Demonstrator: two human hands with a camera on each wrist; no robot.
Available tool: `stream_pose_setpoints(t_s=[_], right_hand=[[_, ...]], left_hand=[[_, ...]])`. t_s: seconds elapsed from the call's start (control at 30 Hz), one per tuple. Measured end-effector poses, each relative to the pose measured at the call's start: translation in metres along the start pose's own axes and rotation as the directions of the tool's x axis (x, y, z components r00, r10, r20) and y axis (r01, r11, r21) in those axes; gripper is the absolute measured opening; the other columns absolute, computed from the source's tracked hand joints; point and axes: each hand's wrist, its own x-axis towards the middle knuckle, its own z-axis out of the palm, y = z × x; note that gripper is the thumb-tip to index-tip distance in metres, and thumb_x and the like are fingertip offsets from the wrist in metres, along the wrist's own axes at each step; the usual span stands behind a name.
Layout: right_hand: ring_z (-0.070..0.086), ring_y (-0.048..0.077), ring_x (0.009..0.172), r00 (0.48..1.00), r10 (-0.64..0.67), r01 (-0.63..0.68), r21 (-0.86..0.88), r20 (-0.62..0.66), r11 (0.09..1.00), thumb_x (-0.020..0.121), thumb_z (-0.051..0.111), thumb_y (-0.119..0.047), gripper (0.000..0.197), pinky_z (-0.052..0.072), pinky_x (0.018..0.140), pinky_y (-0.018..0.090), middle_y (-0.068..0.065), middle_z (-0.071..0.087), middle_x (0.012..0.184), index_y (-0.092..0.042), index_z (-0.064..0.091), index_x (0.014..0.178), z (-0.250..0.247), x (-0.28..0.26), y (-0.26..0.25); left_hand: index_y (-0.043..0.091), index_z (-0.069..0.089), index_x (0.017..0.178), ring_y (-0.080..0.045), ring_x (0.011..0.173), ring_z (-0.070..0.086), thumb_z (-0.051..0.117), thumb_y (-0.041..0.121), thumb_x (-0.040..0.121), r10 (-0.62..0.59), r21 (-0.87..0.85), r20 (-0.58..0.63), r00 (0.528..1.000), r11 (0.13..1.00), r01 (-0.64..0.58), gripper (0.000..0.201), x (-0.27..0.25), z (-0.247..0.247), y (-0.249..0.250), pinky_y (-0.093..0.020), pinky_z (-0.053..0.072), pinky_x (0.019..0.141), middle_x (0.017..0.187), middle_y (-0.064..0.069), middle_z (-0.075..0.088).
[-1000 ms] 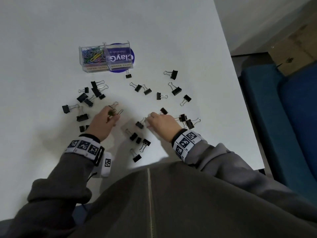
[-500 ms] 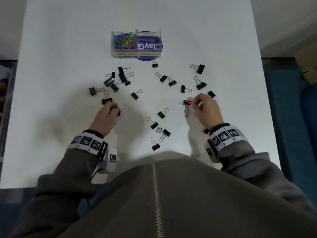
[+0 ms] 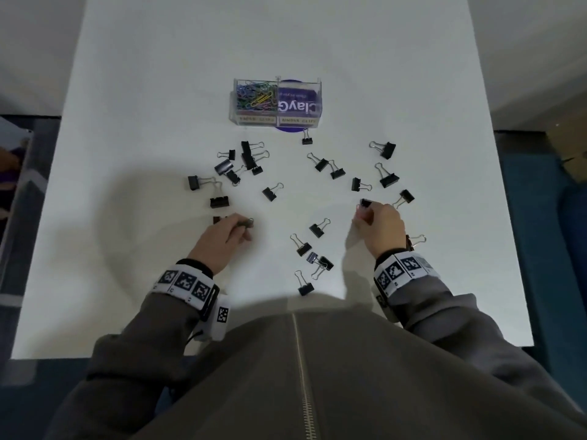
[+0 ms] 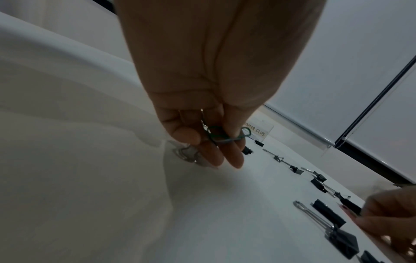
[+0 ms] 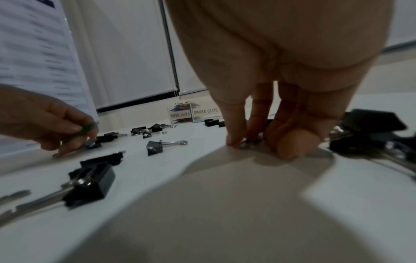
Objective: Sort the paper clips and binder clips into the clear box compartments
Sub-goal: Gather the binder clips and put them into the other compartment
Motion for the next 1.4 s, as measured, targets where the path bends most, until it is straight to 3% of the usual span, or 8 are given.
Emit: stream_pose_setpoints(t_s=[0.3, 0.47, 0.63, 0.7, 0.87, 1.0, 1.23, 1.4], right_hand=[[0.060, 0.032, 0.095, 0.995, 0.034, -0.043, 0.099, 0.091, 0.994, 0.081, 0.062, -0.007, 0.021, 0.049, 0.085, 0.040, 0.019, 0.064, 0.100, 0.000, 0.055, 0.099, 0.000, 0.004, -0.019], [0.062, 0.031, 0.086, 0.986, -0.037, 0.031, 0.038, 0.160, 0.999, 0.081, 0.062, -0.007, 0.008, 0.052, 0.080, 0.040, 0.013, 0.067, 0.089, -0.010, 0.057, 0.088, -0.005, 0.000, -0.013], [0.055, 0.021, 0.072, 0.983, -0.111, 0.098, 0.091, 0.145, 0.991, 0.077, 0.061, 0.001, 0.015, 0.040, 0.055, 0.006, 0.005, 0.061, 0.079, -0.010, 0.060, 0.086, -0.027, 0.015, -0.022], [0.054, 0.018, 0.068, 0.984, -0.146, 0.129, 0.154, 0.105, 0.980, 0.077, 0.061, 0.003, 0.018, 0.041, 0.051, 0.003, 0.005, 0.061, 0.077, -0.013, 0.060, 0.084, -0.037, 0.022, -0.031], [0.056, 0.013, 0.064, 0.975, -0.222, 0.211, 0.232, 0.022, 0.949, 0.078, 0.064, -0.001, 0.015, 0.043, 0.060, 0.014, 0.003, 0.063, 0.074, -0.016, 0.065, 0.077, -0.049, 0.041, -0.064], [0.054, -0.001, 0.057, 0.958, -0.286, 0.277, 0.283, -0.010, 0.918, 0.082, 0.065, -0.009, 0.008, 0.040, 0.055, 0.003, -0.003, 0.061, 0.071, -0.015, 0.064, 0.077, -0.049, 0.062, -0.100], [0.059, 0.017, 0.079, 0.894, -0.449, 0.443, 0.171, -0.001, 0.880, 0.084, 0.060, -0.007, 0.012, 0.050, 0.082, 0.029, 0.008, 0.071, 0.091, -0.006, 0.070, 0.090, -0.034, 0.115, -0.180], [0.063, 0.023, 0.096, 0.866, -0.496, 0.491, 0.086, 0.057, 0.867, 0.082, 0.056, -0.003, 0.021, 0.049, 0.085, 0.030, 0.009, 0.070, 0.103, -0.010, 0.070, 0.096, -0.019, 0.144, -0.217]], left_hand=[[0.018, 0.057, 0.095, -0.016, 0.099, 0.059, 0.046, 0.012, 0.093, 0.017, 0.021, 0.007, 1.000, 1.000, -0.017, 0.013, 0.008, -0.006, 0.001, -0.035, 0.044, 0.093, 0.092, 0.003, 0.066], [0.012, 0.065, 0.101, -0.013, 0.080, 0.049, 0.050, 0.013, 0.092, 0.162, 0.128, -0.151, 0.975, 0.981, -0.144, 0.018, 0.040, -0.023, 0.021, -0.020, 0.040, 0.074, 0.093, -0.007, 0.055], [0.015, 0.060, 0.105, -0.014, 0.080, 0.054, 0.053, 0.018, 0.090, 0.242, 0.176, -0.350, 0.905, 0.966, -0.190, 0.017, 0.094, -0.061, 0.069, -0.025, 0.044, 0.072, 0.093, 0.001, 0.059], [0.017, 0.061, 0.102, -0.013, 0.079, 0.054, 0.054, 0.019, 0.090, 0.257, 0.242, -0.397, 0.881, 0.955, -0.170, 0.014, 0.118, -0.074, 0.085, -0.025, 0.045, 0.072, 0.092, 0.004, 0.060], [0.012, 0.064, 0.100, -0.022, 0.087, 0.058, 0.057, 0.018, 0.089, 0.266, 0.289, -0.417, 0.869, 0.945, -0.151, 0.015, 0.170, -0.091, 0.098, -0.028, 0.041, 0.078, 0.101, -0.009, 0.062], [0.008, 0.063, 0.104, -0.025, 0.093, 0.059, 0.056, 0.023, 0.090, 0.213, 0.286, -0.405, 0.889, 0.953, -0.098, 0.022, 0.182, -0.089, 0.099, -0.028, 0.039, 0.078, 0.107, -0.013, 0.060], [0.011, 0.060, 0.102, -0.025, 0.086, 0.057, 0.048, 0.018, 0.092, 0.261, 0.274, -0.435, 0.862, 0.950, -0.149, 0.018, 0.152, -0.082, 0.076, -0.038, 0.049, 0.081, 0.109, -0.010, 0.052], [0.012, 0.066, 0.083, -0.032, 0.078, 0.056, 0.046, 0.021, 0.084, 0.280, 0.400, -0.263, 0.923, 0.902, -0.160, 0.022, 0.102, -0.060, 0.036, -0.041, 0.048, 0.074, 0.085, -0.013, 0.059]])
